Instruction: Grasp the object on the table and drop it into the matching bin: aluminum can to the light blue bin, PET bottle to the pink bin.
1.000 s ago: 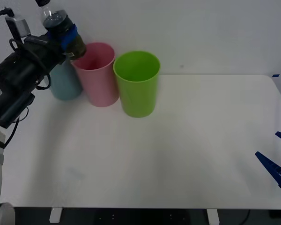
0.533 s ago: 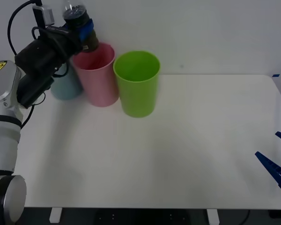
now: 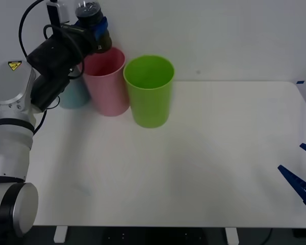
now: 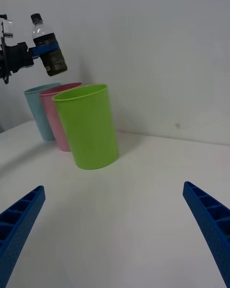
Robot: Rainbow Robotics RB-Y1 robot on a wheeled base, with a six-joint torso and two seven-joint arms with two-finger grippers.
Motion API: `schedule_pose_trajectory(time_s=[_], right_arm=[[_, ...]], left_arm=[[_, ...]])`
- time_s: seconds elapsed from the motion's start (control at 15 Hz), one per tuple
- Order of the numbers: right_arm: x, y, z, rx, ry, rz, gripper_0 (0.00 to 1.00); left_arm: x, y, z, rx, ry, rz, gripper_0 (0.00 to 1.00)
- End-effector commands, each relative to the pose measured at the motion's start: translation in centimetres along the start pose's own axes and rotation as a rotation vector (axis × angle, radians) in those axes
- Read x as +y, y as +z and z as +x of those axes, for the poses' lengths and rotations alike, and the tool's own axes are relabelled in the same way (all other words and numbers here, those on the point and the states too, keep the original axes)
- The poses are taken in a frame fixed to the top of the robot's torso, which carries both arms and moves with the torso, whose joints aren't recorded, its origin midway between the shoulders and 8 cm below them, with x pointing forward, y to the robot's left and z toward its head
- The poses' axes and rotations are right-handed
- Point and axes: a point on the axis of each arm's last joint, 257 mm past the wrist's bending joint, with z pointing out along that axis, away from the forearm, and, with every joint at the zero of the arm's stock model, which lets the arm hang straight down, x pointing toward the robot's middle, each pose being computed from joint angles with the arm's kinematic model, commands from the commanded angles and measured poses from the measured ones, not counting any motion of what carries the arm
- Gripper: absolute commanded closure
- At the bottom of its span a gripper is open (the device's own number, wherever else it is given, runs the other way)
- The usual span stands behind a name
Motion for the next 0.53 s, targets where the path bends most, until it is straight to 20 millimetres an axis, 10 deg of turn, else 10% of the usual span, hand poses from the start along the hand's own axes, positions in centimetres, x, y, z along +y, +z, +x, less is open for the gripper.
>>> schedule_pose_trajectory(time_s=[0.07, 0.27, 0.33, 0.53], right_arm=[[0.0, 0.0, 0.0, 0.0, 0.0, 0.0, 0.0], [0.0, 0.0, 0.0, 0.0, 0.0, 0.0, 0.0], [0.0, 0.0, 0.0, 0.0, 0.0, 0.0, 0.0], [0.0, 0.0, 0.0, 0.0, 0.0, 0.0, 0.0]], left_arm=[[-0.06, 0.02, 0.06, 0.0, 0.001, 0.0, 0.99], [0.09, 0.04, -0.02, -0.004, -0.004, -0.008, 0.75], [0.26, 0.03, -0.17, -0.01, -0.012, -0.015, 0.1], [0.3, 0.03, -0.2, -0.011, -0.014, -0.016, 0.0]])
